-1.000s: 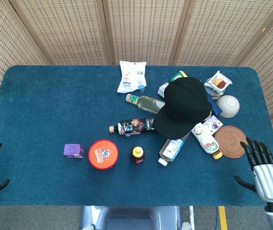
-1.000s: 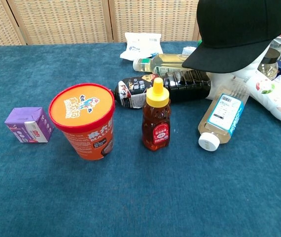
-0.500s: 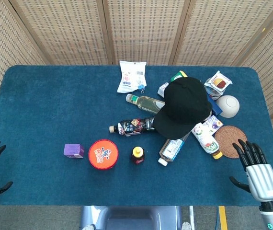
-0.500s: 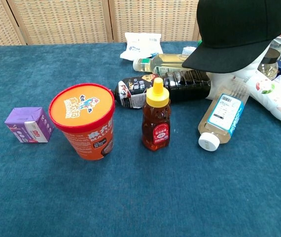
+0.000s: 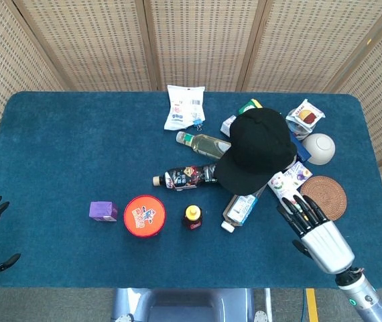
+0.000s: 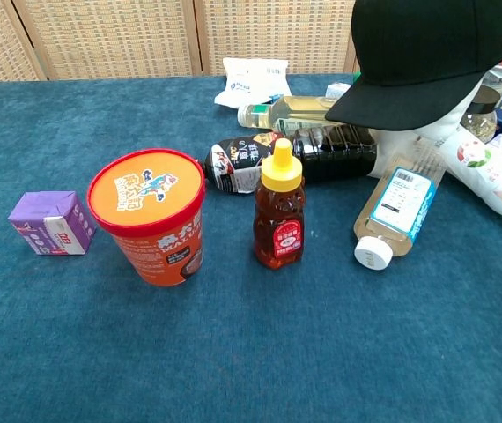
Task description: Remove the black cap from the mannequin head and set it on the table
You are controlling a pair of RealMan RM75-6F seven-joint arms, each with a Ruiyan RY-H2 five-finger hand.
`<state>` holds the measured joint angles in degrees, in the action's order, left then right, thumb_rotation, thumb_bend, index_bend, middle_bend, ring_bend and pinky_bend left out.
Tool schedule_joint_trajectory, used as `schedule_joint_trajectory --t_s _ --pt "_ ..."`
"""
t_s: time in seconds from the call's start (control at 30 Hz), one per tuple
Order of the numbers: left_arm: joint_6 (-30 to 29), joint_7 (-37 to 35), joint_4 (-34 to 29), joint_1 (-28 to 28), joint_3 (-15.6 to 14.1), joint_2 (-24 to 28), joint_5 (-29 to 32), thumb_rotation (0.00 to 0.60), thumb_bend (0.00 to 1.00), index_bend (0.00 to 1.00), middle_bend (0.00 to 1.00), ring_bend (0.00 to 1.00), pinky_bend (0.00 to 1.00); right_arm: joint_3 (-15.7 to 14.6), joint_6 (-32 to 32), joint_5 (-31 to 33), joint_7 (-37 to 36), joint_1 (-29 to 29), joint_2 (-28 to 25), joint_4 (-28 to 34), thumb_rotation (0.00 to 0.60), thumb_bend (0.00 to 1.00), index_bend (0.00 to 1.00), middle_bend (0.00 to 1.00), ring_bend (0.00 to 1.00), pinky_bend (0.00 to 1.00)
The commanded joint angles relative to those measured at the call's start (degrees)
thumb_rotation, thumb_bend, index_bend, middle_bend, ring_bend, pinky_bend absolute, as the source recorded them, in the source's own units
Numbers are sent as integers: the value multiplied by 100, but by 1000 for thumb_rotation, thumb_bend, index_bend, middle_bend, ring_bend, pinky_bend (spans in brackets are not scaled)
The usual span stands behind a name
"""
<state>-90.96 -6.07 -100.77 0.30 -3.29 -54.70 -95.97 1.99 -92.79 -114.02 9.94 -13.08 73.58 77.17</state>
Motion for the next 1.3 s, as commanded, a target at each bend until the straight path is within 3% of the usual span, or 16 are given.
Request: schedule_joint_trajectory --t_s 0.03,0.53,1.3 --pt "51 -31 -19 -16 -1 31 40 600 119 0 0 0 128 80 104 -48 165 -159 62 8 600 27 77 90 64 137" --pt "-3 0 -54 35 -25 27 32 600 120 0 0 0 128 338 847 -65 674 -1083 504 -576 600 43 104 119 99 190" --pt "-108 -347 7 102 -41 160 29 600 120 0 0 0 128 458 943 186 1180 -1687 1307 -1598 600 132 150 161 147 254"
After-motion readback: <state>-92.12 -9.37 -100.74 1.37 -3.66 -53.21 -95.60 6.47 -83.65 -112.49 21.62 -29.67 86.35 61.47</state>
